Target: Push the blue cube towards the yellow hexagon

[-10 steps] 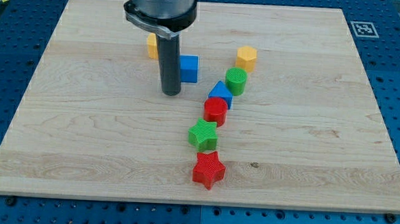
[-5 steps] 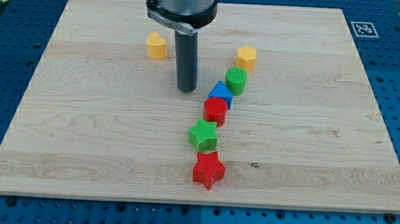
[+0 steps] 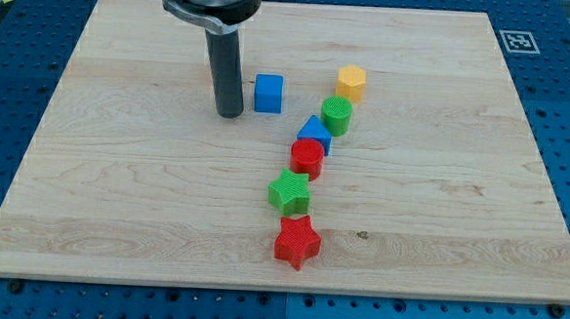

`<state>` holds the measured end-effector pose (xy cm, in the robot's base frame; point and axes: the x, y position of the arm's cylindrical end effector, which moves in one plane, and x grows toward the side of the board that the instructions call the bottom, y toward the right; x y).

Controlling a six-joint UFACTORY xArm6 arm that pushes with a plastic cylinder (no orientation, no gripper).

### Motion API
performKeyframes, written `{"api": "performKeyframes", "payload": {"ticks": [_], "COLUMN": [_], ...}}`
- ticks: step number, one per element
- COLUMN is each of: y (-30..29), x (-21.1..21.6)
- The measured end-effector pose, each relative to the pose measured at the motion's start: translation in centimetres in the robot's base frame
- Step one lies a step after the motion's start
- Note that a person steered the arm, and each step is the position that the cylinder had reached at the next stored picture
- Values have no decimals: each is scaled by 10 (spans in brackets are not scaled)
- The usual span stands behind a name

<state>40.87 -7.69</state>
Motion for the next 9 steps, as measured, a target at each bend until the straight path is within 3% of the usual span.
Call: {"api": "performKeyframes", "payload": {"ticks": [2,6,9], "y": [10,-34,24], "x": [-2,-15,-17]}}
